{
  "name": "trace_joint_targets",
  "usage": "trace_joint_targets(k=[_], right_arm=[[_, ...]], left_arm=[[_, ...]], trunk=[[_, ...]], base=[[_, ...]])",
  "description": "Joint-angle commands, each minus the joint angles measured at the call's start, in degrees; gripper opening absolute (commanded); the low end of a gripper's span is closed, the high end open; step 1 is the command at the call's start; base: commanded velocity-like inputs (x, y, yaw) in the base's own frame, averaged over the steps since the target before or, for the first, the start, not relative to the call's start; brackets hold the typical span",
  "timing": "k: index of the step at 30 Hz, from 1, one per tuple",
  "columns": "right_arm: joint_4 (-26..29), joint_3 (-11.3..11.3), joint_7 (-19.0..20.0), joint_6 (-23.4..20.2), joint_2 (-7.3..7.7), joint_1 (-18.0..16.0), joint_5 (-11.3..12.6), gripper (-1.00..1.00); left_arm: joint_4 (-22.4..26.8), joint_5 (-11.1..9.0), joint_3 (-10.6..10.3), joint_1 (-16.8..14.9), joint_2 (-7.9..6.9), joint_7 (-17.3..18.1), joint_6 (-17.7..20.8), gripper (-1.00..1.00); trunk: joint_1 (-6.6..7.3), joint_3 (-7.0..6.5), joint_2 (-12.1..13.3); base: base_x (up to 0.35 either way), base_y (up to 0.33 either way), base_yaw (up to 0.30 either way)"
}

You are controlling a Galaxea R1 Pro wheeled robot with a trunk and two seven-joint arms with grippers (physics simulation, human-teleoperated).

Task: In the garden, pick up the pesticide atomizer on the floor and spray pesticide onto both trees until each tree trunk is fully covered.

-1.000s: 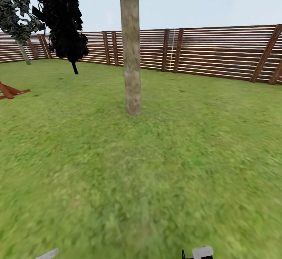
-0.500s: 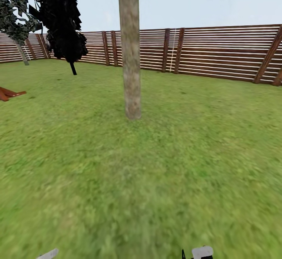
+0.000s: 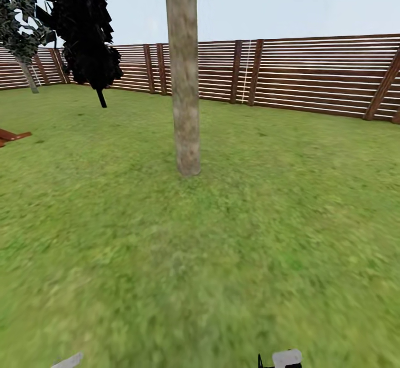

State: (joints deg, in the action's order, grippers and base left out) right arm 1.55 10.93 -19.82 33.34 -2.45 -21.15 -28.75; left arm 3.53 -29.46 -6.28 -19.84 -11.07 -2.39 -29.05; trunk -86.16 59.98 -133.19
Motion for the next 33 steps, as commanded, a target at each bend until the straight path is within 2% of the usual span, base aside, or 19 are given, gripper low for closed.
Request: trace_joint_targets(k=[1, 11, 15, 17, 22, 33], right_arm=[[-0.1, 0.4, -0.3, 0.1, -0.03, 0.0, -0.6, 1.00], [0.4, 0.6, -0.4, 0.2, -0.25, -0.1, -0.3, 1.00], [6.9, 0.7, -0.4, 0.3, -0.24, -0.1, -0.1, 1.00], [7.7, 0.6, -0.1, 0.3, -0.12, -0.1, -0.3, 1.00], [5.9, 0.2, 0.2, 0.3, 0.07, 0.0, -0.8, 1.00], [5.7, 0.2, 0.1, 0.2, 0.01, 0.0, -0.7, 1.00]], left_arm=[[0.0, -0.2, -0.5, 0.0, -0.01, -0.3, -0.2, -1.00], [0.0, -0.2, -0.5, 0.0, -0.05, -0.2, -0.1, -1.00], [0.0, -0.2, -0.5, 0.0, -0.09, -0.2, -0.1, -1.00], [0.0, -0.2, -0.5, 0.0, -0.08, -0.2, -0.1, -1.00], [0.0, -0.2, -0.5, 0.0, -0.03, -0.2, -0.1, -1.00], [0.0, -0.2, -0.5, 0.0, -0.01, -0.2, -0.1, -1.00]], trunk=[[-0.03, 0.05, 0.0], [-0.03, 0.05, 0.0], [-0.03, 0.05, 0.0], [-0.03, 0.05, 0.0], [-0.03, 0.05, 0.0], [-0.03, 0.05, 0.0]], base=[[0.339, 0.000, 0.000], [0.339, 0.000, 0.000], [0.339, 0.000, 0.000], [0.339, 0.000, 0.000], [0.339, 0.000, 0.000], [0.339, 0.000, 0.000]])
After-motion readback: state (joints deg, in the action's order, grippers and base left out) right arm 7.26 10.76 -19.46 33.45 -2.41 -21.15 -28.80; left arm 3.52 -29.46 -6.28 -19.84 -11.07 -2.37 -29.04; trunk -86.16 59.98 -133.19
